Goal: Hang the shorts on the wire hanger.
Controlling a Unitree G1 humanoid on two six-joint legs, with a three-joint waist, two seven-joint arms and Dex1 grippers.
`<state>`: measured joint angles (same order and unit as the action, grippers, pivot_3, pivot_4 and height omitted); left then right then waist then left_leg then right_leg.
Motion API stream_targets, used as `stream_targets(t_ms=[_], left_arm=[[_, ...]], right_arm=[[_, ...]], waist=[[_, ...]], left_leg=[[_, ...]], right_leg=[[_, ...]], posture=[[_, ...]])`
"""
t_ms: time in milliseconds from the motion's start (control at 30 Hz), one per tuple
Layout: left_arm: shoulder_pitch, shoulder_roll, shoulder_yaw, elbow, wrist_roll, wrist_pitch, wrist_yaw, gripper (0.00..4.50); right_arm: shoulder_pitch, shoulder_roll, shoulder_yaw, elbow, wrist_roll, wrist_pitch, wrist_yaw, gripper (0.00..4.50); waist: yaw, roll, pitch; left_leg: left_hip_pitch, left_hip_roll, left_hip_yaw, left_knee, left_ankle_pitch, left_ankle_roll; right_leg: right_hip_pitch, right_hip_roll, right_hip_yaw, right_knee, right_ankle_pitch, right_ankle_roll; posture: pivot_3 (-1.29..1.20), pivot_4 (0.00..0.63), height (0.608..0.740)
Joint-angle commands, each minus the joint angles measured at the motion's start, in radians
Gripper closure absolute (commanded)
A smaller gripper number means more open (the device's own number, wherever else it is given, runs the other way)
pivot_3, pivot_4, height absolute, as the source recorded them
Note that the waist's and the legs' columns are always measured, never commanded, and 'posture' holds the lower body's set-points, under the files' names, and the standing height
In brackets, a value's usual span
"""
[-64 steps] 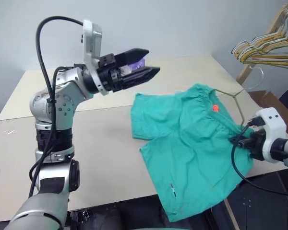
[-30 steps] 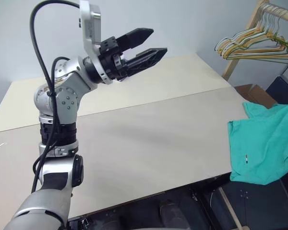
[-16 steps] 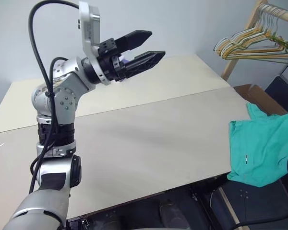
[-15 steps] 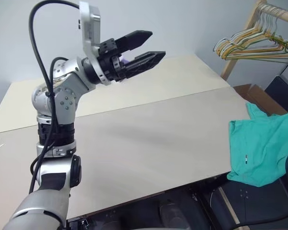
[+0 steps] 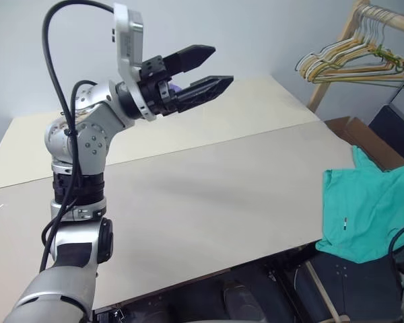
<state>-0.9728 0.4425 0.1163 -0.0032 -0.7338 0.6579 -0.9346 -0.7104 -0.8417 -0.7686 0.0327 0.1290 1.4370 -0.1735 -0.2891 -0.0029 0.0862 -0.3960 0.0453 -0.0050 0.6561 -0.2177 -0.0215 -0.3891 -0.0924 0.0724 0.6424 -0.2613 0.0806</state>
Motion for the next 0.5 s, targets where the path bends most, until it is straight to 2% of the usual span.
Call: stream_targets(t_ms=[33,167,400,500], left_arm=[[-0.015,0.013,0.006,-0.011,0.0,-0.011,-0.005,0.0],[-0.015,0.016,0.004,-0.003,0.007,-0.016,-0.01,0.0],[0.026,0.03,-0.002,0.004,0.054,-0.056,-0.013,0.0],[0.069,0.056,-0.01,0.009,0.095,-0.086,-0.015,0.0]], right_arm=[[0.069,0.022,0.043,-0.153,-0.049,-0.205,-0.002,0.04],[0.148,0.086,0.051,-0.265,-0.072,-0.363,-0.005,0.04],[0.338,0.133,0.118,-0.403,-0.159,-0.713,0.006,0.04],[0.363,0.153,0.103,-0.45,-0.112,-0.862,0.064,0.04]], waist=[[-0.001,0.0,0.0],[-0.004,0.0,0.0],[-0.005,0.0,0.0],[-0.007,-0.001,0.0]], left_leg=[[0.0,0.0,0.0,0.0,0.0,0.0],[0.002,0.0,0.0,-0.001,0.0,0.0],[0.004,0.0,0.0,-0.004,0.0,0.0],[0.006,0.0,0.001,-0.005,0.0,0.0]], right_leg=[[0.0,0.0,0.0,0.0,0.0,0.0],[0.001,0.0,0.001,0.0,0.0,0.0],[0.001,0.0,0.001,0.0,0.0,0.0],[0.001,0.0,0.002,0.0,0.0,0.0]], posture=[[-0.27,0.042,0.74],[-0.28,0.044,0.74],[-0.28,0.047,0.74],[-0.27,0.048,0.74]])
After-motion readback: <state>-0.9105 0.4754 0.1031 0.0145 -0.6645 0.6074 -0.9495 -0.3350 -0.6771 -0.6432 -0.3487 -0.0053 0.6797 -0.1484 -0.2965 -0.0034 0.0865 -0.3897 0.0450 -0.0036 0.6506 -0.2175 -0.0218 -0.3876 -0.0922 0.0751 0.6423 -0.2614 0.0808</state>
